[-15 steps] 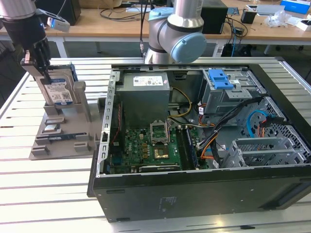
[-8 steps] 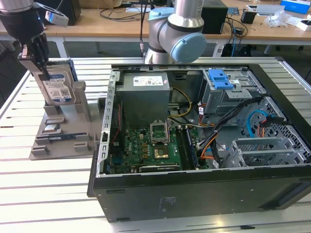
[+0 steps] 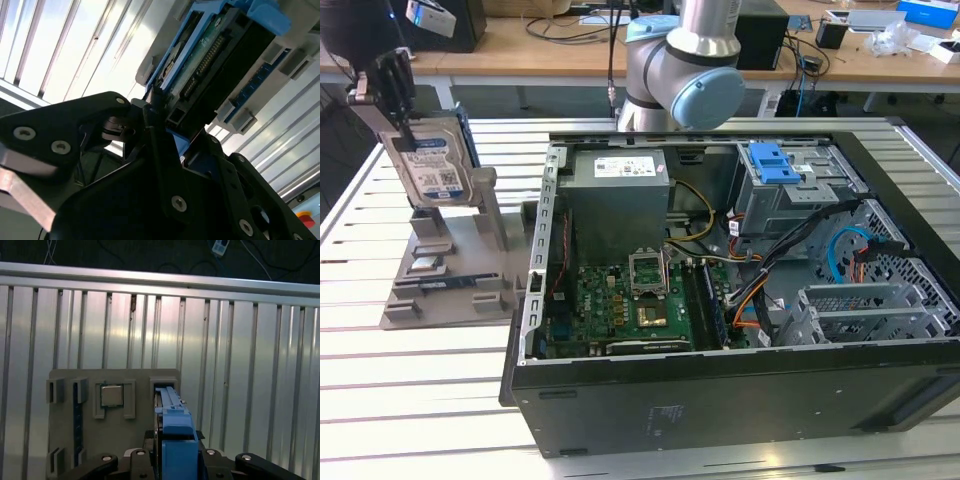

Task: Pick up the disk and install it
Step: 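Pick up the disk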

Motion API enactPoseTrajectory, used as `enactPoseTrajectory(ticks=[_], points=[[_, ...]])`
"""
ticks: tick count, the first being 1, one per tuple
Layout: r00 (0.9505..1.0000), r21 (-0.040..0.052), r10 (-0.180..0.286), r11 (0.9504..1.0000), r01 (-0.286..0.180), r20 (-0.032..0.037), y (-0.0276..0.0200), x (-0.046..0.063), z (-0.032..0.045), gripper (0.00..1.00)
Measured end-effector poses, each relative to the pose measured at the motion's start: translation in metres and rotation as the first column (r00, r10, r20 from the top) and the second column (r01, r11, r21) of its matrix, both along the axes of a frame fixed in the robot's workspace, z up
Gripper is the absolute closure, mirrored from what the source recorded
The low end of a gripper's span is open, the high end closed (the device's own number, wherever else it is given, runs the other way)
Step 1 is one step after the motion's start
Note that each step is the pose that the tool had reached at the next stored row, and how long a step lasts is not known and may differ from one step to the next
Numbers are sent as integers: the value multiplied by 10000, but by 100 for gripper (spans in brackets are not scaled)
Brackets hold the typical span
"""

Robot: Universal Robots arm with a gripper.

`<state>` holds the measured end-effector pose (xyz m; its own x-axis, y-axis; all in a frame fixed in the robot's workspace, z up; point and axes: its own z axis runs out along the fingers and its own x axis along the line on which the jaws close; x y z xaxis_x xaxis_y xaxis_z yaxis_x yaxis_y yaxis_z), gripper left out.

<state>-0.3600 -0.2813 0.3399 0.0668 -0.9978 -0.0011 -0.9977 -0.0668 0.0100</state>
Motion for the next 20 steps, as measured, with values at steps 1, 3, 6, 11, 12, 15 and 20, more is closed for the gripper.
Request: enactPoseTrajectory(ticks=[1, 3, 6, 11, 12, 15, 20], points=[[10000, -1, -1, 10000, 1, -1, 2, 0, 24, 63], [10000, -2, -1, 10000, 1, -1, 4, 0, 81, 63], [10000, -3, 0, 10000, 0, -1, 6, 0, 134, 63], [10000, -2, -1, 10000, 1, -1, 10, 0, 279, 63], [10000, -3, -1, 10000, 1, -1, 11, 0, 307, 63], [10000, -3, 0, 10000, 0, 0, 13, 0, 407, 63], [10000, -3, 0, 10000, 0, -1, 18, 0, 590, 63]])
